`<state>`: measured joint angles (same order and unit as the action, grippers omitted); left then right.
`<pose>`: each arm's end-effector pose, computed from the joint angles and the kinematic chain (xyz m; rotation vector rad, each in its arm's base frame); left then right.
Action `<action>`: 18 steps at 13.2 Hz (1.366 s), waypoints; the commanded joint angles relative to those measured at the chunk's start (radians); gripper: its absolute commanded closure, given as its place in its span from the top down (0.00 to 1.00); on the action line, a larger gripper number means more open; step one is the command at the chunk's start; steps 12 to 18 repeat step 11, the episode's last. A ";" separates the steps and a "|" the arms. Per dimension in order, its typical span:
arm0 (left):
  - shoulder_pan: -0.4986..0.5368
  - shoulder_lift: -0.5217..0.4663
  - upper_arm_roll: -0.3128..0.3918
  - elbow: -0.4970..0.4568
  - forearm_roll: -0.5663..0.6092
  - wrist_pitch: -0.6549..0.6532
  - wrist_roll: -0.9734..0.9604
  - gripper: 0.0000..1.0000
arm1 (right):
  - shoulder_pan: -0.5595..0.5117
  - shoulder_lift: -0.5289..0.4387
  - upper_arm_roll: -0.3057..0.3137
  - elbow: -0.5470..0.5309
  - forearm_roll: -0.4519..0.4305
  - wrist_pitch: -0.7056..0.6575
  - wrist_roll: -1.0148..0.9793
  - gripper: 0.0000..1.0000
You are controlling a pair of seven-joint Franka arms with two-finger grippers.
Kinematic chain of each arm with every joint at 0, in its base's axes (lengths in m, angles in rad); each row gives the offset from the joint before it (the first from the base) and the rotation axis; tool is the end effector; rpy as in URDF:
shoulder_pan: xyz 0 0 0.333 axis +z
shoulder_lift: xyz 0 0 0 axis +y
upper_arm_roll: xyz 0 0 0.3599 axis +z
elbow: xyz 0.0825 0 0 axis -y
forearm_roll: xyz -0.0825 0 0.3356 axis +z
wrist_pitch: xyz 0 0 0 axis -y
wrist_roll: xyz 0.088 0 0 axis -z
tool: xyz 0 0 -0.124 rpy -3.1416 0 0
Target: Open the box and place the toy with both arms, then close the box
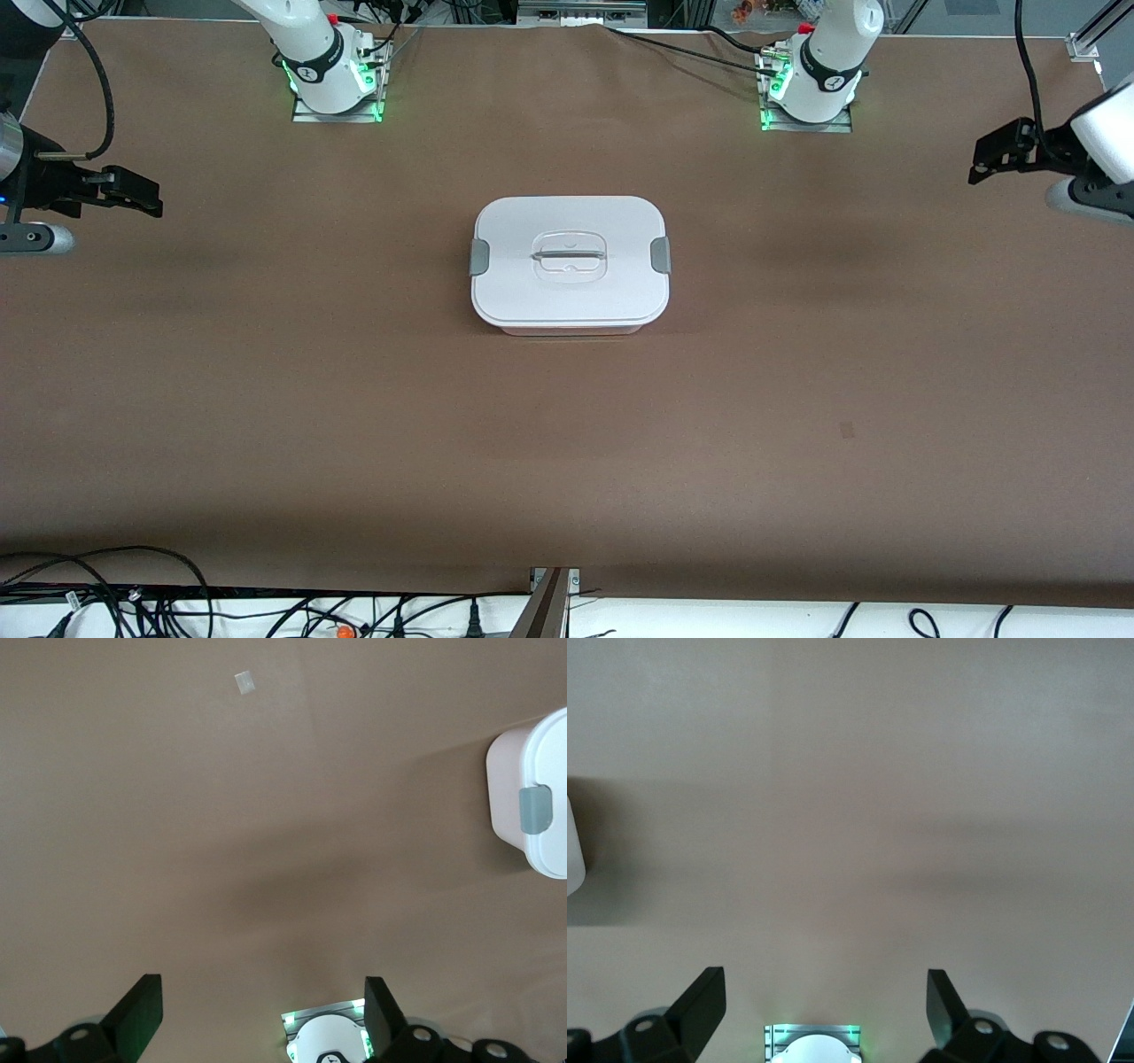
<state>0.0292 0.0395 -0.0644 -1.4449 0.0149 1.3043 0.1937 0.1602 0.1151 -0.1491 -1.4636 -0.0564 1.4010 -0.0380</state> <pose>0.4880 -0.0142 0.6628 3.1067 -0.3533 -0.2828 0.5239 0.0036 0.6243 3.0579 0.0672 -0.2720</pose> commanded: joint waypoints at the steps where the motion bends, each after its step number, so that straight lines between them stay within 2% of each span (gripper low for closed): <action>1: -0.026 -0.066 0.020 -0.092 -0.024 0.084 -0.107 1.00 | -0.008 0.001 0.000 0.012 0.013 -0.002 0.001 1.00; 5: -0.005 -0.035 0.018 -0.083 -0.030 0.147 -0.154 1.00 | -0.007 0.001 0.000 0.012 0.012 0.010 0.001 1.00; 18: -0.005 -0.033 0.018 -0.081 -0.030 0.150 -0.158 1.00 | -0.011 0.001 0.000 0.012 0.013 0.010 0.001 1.00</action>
